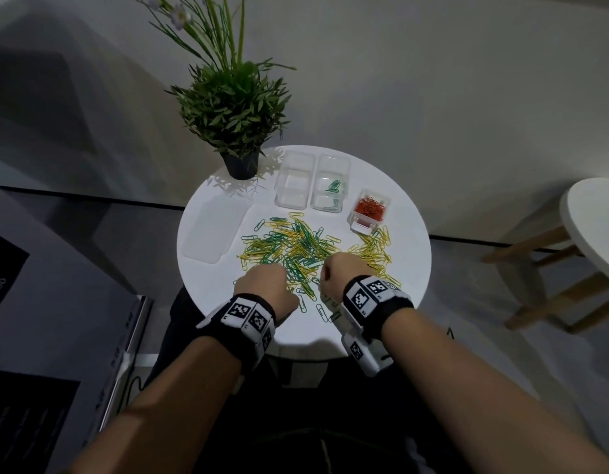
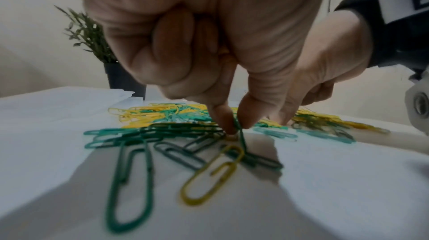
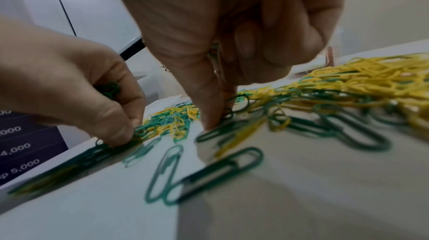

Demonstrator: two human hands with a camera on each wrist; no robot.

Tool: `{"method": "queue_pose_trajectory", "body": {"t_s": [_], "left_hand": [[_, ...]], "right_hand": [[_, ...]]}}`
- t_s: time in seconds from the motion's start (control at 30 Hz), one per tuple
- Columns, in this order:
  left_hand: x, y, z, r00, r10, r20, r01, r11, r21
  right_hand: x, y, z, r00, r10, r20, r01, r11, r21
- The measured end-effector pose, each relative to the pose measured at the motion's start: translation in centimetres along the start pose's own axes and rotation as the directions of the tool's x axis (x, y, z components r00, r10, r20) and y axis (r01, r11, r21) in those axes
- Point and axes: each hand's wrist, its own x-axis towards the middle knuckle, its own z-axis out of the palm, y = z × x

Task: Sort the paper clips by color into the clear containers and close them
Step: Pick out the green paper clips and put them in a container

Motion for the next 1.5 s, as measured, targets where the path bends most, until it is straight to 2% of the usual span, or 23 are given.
{"method": "queue_pose_trajectory", "body": {"t_s": [0.07, 0.13, 0.17, 0.23, 0.3, 0.37, 0.43, 0.5, 0.67, 0.73, 0.77, 0.8, 0.87, 0.9, 0.93, 0.97, 1.03, 1.07, 1.1, 1.13, 1.17, 1.23, 1.5], "left_hand": [[0.4, -0.9, 0.1, 1.000, -0.014, 0.006, 0.015, 0.976, -0.216], [0.6, -1.6, -0.1, 1.000, -0.005, 0.004, 0.006, 0.884, -0.467], [0.7, -1.7, -0.3, 1.000, -0.002, 0.009, 0.007, 0.825, -0.565], [0.7, -1.8, -0.9, 0.999, -0.006, 0.042, 0.035, 0.686, -0.727], [0.7, -1.6, -1.4, 0.996, 0.031, 0.088, 0.057, 0.541, -0.839], [0.8, -1.4, -1.6, 0.989, 0.080, 0.126, 0.080, 0.426, -0.901], [1.0, -1.3, -1.4, 0.977, 0.129, 0.169, 0.114, 0.358, -0.927], [1.4, -1.3, -1.0, 0.961, 0.167, 0.221, 0.170, 0.272, -0.947], [1.7, -1.4, -0.3, 0.900, 0.207, 0.384, 0.379, 0.066, -0.923], [1.7, -1.5, -0.3, 0.887, 0.219, 0.406, 0.414, 0.007, -0.910], [1.8, -1.6, -0.2, 0.890, 0.200, 0.409, 0.416, 0.006, -0.909], [1.9, -1.5, -0.1, 0.896, 0.172, 0.409, 0.411, 0.025, -0.911], [2.0, -1.1, 0.2, 0.913, 0.101, 0.395, 0.382, 0.123, -0.916], [2.0, -0.9, 0.4, 0.926, 0.067, 0.372, 0.354, 0.190, -0.916], [2.0, -0.7, 0.6, 0.940, 0.037, 0.340, 0.319, 0.260, -0.911], [1.9, -0.5, 0.7, 0.956, 0.013, 0.292, 0.268, 0.352, -0.897], [1.6, -0.4, 0.8, 0.990, 0.025, 0.135, 0.087, 0.645, -0.759], [1.3, -0.5, 0.7, 0.995, 0.078, 0.068, -0.023, 0.807, -0.590], [1.0, -0.5, 0.6, 0.989, 0.142, 0.041, -0.116, 0.920, -0.374], [0.6, -0.4, 0.4, 0.981, 0.189, 0.030, -0.182, 0.970, -0.163], [0.4, -0.4, 0.4, 0.974, 0.227, 0.018, -0.227, 0.974, -0.016], [0.7, -0.4, 0.3, 0.963, 0.269, 0.000, -0.268, 0.958, 0.105], [0.5, 0.0, 0.3, 0.903, 0.429, -0.022, -0.406, 0.869, 0.282]], "right_hand": [[0.3, 0.3, -0.1, 1.000, 0.011, 0.002, -0.012, 0.997, 0.072], [0.3, 1.2, -0.3, 0.999, 0.053, 0.003, -0.051, 0.962, 0.270], [0.2, 1.7, -0.3, 0.997, 0.079, 0.013, -0.077, 0.906, 0.417], [-0.3, 2.4, -0.6, 0.991, 0.128, 0.039, -0.119, 0.718, 0.686], [-0.2, 3.2, -1.2, 0.984, 0.169, 0.060, -0.148, 0.577, 0.803], [-0.2, 3.7, -1.4, 0.986, 0.143, 0.084, -0.145, 0.493, 0.858], [-0.2, 3.9, -1.2, 0.988, 0.075, 0.132, -0.150, 0.325, 0.934], [-0.7, 4.1, -1.0, 0.987, 0.033, 0.157, -0.161, 0.223, 0.962], [-1.1, 4.6, -1.0, 0.973, -0.015, 0.232, -0.228, 0.131, 0.965], [-1.2, 4.8, -1.1, 0.968, -0.004, 0.250, -0.247, 0.123, 0.961], [-1.3, 5.0, -1.2, 0.970, -0.012, 0.244, -0.238, 0.166, 0.957], [-1.4, 5.1, -1.3, 0.976, -0.013, 0.216, -0.205, 0.268, 0.941], [-2.2, 5.0, -1.5, 0.994, -0.017, 0.104, -0.071, 0.617, 0.784], [-2.6, 4.9, -1.8, 0.997, -0.046, 0.066, -0.003, 0.794, 0.607], [-2.9, 4.7, -1.9, 0.994, -0.090, 0.059, 0.061, 0.922, 0.382], [-3.1, 4.3, -1.9, 0.988, -0.134, 0.073, 0.120, 0.979, 0.167], [-3.3, 3.6, -2.0, 0.978, -0.185, 0.099, 0.194, 0.977, -0.083], [-3.3, 3.4, -1.9, 0.975, -0.197, 0.106, 0.211, 0.968, -0.137], [-3.1, 3.3, -1.6, 0.972, -0.210, 0.105, 0.226, 0.959, -0.173], [-3.0, 3.1, -1.5, 0.970, -0.219, 0.107, 0.236, 0.951, -0.199], [-2.9, 3.0, -1.5, 0.968, -0.230, 0.101, 0.246, 0.946, -0.213], [-2.7, 2.7, -1.5, 0.964, -0.250, 0.088, 0.264, 0.936, -0.235], [-2.0, 2.5, -0.9, 0.924, -0.380, 0.042, 0.374, 0.878, -0.298]]}}
